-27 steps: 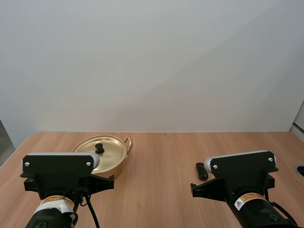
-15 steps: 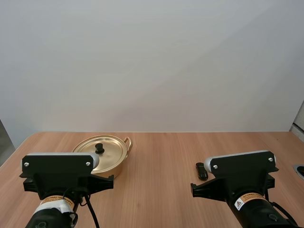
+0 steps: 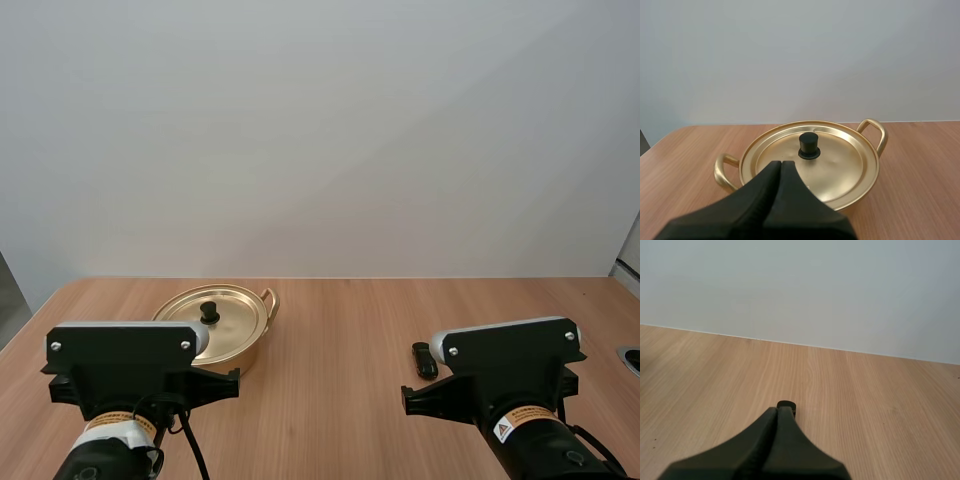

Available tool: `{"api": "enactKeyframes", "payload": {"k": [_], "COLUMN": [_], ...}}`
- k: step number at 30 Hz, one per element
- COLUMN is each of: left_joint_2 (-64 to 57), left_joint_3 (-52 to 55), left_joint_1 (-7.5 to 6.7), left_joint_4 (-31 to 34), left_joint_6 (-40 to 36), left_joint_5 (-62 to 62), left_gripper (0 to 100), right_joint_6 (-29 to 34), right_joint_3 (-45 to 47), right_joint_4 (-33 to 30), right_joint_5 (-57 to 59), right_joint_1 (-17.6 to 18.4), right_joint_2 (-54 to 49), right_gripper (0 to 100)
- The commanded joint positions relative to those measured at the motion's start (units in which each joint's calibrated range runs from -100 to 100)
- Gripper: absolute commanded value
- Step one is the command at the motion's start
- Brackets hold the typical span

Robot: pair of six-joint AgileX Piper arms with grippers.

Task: Open the pot, put the car inside, and close it

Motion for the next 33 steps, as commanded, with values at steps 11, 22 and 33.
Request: {"api": "enactKeyframes", "payload": {"k": [11,22,33], "left_joint_2": [0.0,0.0,11.56], "left_joint_3": [-4.97,-23.77,-35.65], "left_joint_1": [-0.03,-0.03,-0.1], "left_joint_4": [11.48,11.43,2.8], "left_joint_6": [0.46,-0.77,5.05], "left_joint_5": [-33.23,-20.28,-3.27], "left_gripper": [0,0,0], "right_joint_6": [-0.1,-0.1,-1.6], "right_joint_3": [-1.09,-12.77,-21.51], "right_joint_4": [-2.41,-2.41,-2.58], "right_joint_5": [-32.72,-46.95,1.43], "right_joint_1": [0.03,0.39,0.39], "right_joint_2": [0.0,0.0,0.55], "right_gripper": [0,0,0]}}
